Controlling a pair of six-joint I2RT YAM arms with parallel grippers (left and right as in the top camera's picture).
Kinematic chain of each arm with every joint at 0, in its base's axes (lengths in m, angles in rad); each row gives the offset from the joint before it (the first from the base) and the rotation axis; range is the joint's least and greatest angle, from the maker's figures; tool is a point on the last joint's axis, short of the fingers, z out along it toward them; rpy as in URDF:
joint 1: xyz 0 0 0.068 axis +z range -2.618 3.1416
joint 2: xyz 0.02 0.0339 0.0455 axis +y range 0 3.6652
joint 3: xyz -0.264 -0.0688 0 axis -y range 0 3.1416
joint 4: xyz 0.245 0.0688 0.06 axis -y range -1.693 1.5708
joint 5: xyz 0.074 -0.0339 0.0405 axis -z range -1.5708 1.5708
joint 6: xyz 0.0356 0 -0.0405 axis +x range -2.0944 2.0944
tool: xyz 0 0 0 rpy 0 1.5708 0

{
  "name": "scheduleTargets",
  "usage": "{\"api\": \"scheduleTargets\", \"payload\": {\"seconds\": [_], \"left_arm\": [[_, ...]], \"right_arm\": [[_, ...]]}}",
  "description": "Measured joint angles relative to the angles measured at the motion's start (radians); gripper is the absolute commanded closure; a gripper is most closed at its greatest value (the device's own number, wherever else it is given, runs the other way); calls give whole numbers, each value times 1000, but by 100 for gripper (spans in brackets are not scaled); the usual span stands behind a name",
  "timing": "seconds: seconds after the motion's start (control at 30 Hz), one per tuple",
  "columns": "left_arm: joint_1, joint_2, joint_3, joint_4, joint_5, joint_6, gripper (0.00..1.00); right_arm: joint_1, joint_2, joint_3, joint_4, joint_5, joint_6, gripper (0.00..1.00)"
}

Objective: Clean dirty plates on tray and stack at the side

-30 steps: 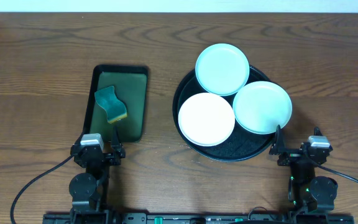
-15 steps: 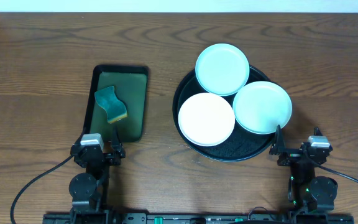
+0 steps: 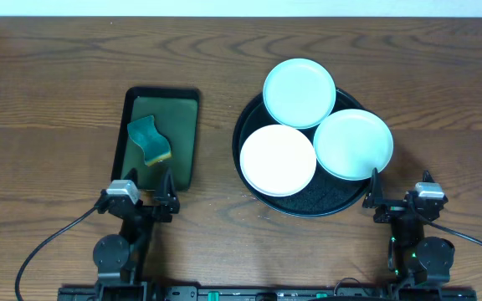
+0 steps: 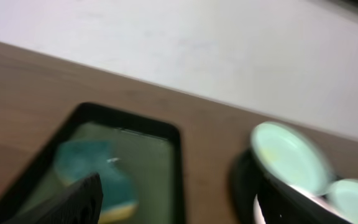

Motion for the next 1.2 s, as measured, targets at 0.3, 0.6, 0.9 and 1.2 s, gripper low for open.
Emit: {"api": "scheduleTargets", "payload": {"seconds": [0.3, 0.6, 0.9, 1.2], "left_arm": [[0, -1, -6, 487, 85, -155, 20], [1, 152, 303, 160, -72, -27, 20], [1, 829, 1066, -717, -84, 136, 20], [2, 1379, 1468, -1010, -166, 36, 4]], "right_arm": [[0, 0, 0, -1, 0, 0, 1], [0, 0, 0, -1, 3, 0, 1], [0, 0, 0, -1, 3, 0, 1], [0, 0, 0, -1, 3, 0, 1]]}}
